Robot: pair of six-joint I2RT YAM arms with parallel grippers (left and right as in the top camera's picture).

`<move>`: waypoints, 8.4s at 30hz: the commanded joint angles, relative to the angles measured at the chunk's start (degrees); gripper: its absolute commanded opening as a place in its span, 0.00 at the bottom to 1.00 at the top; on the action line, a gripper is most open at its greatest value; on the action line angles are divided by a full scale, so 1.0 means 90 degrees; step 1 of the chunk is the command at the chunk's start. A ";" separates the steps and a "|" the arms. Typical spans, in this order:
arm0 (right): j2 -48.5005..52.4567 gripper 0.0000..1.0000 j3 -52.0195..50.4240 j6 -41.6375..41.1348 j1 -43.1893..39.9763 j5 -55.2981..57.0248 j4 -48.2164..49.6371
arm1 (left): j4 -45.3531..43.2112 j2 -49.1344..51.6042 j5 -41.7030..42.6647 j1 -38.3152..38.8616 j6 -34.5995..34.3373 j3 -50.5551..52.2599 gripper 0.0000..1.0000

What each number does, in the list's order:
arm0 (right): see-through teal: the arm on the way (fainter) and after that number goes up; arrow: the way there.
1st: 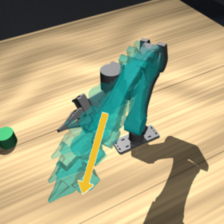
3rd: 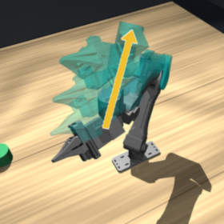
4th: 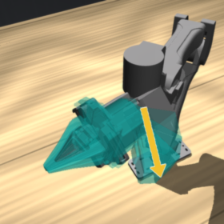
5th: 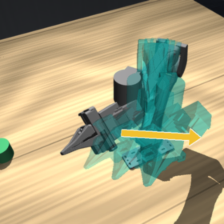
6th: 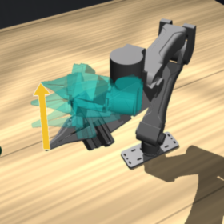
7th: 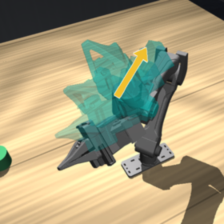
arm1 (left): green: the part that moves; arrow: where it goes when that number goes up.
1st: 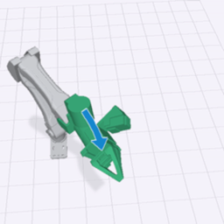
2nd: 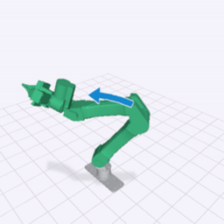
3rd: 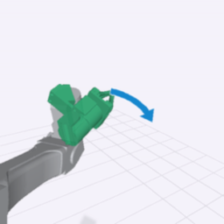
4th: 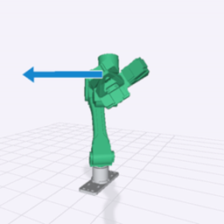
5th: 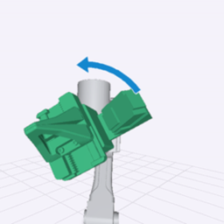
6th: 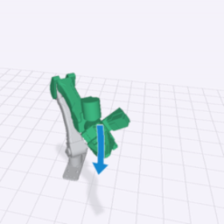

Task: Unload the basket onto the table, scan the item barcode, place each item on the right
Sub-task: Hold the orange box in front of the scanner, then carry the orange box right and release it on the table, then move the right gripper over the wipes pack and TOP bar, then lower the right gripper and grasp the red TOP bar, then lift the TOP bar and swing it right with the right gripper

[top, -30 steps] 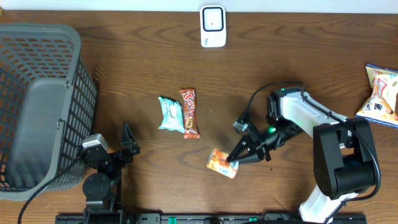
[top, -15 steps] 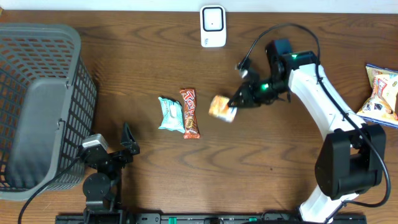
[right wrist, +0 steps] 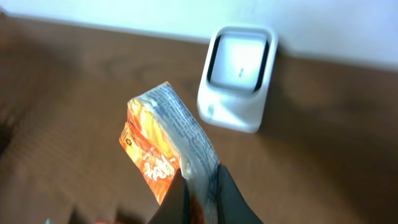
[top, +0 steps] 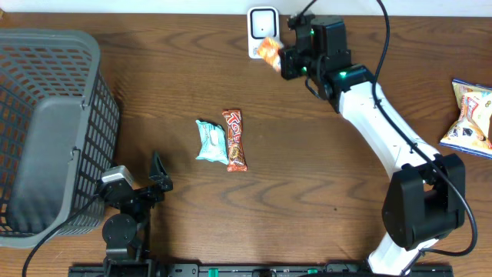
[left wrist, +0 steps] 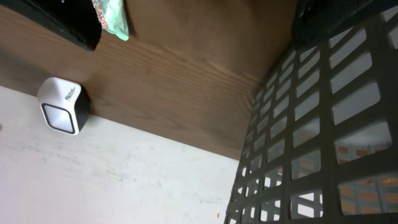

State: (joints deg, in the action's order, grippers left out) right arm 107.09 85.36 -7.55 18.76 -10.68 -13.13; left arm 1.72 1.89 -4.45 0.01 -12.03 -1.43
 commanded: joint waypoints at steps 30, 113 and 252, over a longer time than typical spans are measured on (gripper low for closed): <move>0.3585 0.01 0.3036 0.0617 0.0291 0.2516 0.2033 | 0.0238 -0.0007 -0.0063 -0.0017 -0.0036 0.0124 0.98; 0.2455 0.83 0.2239 -0.2212 0.2720 0.2776 -0.4925 | 0.0238 -0.0007 -0.0063 -0.0017 -0.0036 0.0121 0.98; 0.2846 0.01 0.2788 0.9500 0.1226 -0.8335 -0.9377 | 0.0238 -0.0005 -0.0063 -0.0017 -0.0036 0.0121 0.98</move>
State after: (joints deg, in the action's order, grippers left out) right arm 134.56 110.83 71.18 28.64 -81.19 -97.54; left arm 1.72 1.89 -4.45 0.01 -12.05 -1.43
